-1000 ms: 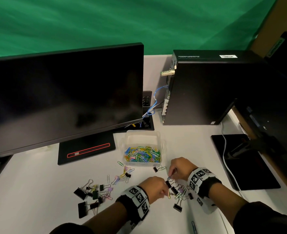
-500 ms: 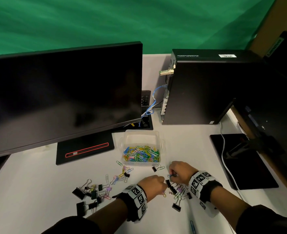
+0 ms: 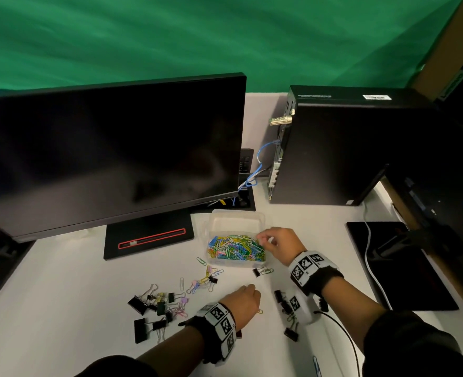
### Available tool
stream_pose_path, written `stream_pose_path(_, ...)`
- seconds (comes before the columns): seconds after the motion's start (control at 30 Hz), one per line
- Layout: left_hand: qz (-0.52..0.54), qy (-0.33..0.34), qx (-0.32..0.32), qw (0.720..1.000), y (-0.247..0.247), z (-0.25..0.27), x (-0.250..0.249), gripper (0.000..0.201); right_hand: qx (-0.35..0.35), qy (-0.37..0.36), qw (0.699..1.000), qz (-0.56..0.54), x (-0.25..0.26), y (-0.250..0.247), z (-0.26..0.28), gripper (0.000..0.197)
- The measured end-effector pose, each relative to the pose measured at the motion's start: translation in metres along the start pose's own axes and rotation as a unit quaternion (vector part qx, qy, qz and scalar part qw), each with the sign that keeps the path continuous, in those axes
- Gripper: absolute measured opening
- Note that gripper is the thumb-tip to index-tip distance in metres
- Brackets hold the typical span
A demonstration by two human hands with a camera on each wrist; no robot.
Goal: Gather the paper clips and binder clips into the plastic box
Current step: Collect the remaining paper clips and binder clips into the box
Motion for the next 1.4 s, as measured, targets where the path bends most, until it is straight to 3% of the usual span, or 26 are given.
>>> stream_pose_path(0.1, -0.025, -0.005, -0.001, 1.0, 0.006, -0.004, 0.002, 0.037, -0.02, 0.008, 1.0, -0.003, -0.001, -0.002, 0.007, 0.02)
stream_pose_path(0.2, -0.029, -0.026, -0.054, 0.998, 0.004, -0.003, 0.005, 0.049, -0.006, 0.033, 0.999, 0.003, -0.011, -0.005, 0.031, 0.022)
stream_pose_path(0.3, 0.002, -0.028, -0.025, 0.999, 0.003, 0.0, 0.001, 0.042, 0.048, 0.055, 0.997, 0.031, -0.023, -0.012, 0.065, 0.021)
stream_pose_path(0.4, -0.024, 0.026, 0.02, 0.999, -0.002, 0.0, 0.001, 0.019, 0.113, 0.066, 0.99, 0.052, -0.032, -0.016, 0.098, 0.023)
stream_pose_path(0.53, 0.015, 0.049, 0.037, 0.998, -0.009, -0.005, 0.003, 0.023, 0.191, 0.051, 0.976, 0.086, -0.032, -0.013, 0.126, 0.019)
stream_pose_path(0.63, 0.062, 0.022, 0.039, 0.997, -0.007, -0.012, 0.005, 0.024, 0.185, 0.055, 0.975, 0.111, -0.033, -0.008, 0.134, 0.024)
stream_pose_path(0.7, 0.056, 0.018, 0.013, 0.998, -0.012, -0.015, 0.01, 0.023, 0.168, 0.072, 0.977, 0.11, -0.032, -0.004, 0.135, 0.018)
stream_pose_path(0.8, 0.144, -0.037, -0.04, 0.988, -0.029, -0.022, 0.027, 0.023, 0.169, 0.093, 0.974, 0.121, -0.031, 0.0, 0.133, 0.023)
stream_pose_path(1.0, 0.306, -0.12, -0.135, 0.935, -0.075, -0.042, 0.068, 0.013, 0.203, 0.087, 0.968, 0.115, -0.027, -0.001, 0.128, 0.018)
stream_pose_path(1.1, 0.333, -0.167, -0.153, 0.916, -0.084, -0.05, 0.083, 0.015, 0.211, 0.081, 0.968, 0.11, -0.025, -0.002, 0.128, 0.017)
stream_pose_path(1.2, 0.336, -0.211, -0.115, 0.911, -0.079, -0.059, 0.092, 0.015, 0.218, 0.066, 0.968, 0.11, -0.026, -0.001, 0.129, 0.015)
stream_pose_path(1.27, 0.338, -0.214, -0.106, 0.911, -0.072, -0.063, 0.094, 0.019, 0.217, 0.051, 0.969, 0.103, -0.024, 0.0, 0.129, 0.014)
stream_pose_path(1.4, 0.299, -0.154, -0.167, 0.927, -0.064, -0.059, 0.077, 0.027, 0.213, 0.037, 0.973, 0.078, -0.02, 0.004, 0.127, 0.015)
Point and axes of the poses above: each hand's wrist, its own z-axis away from the middle knuckle, its own y-axis out of the palm, x = y × z, the point moved 2 cm from there along -z, towards the middle knuckle, and after that the axes turned 15 degrees about -y, right-handed, at the moved point
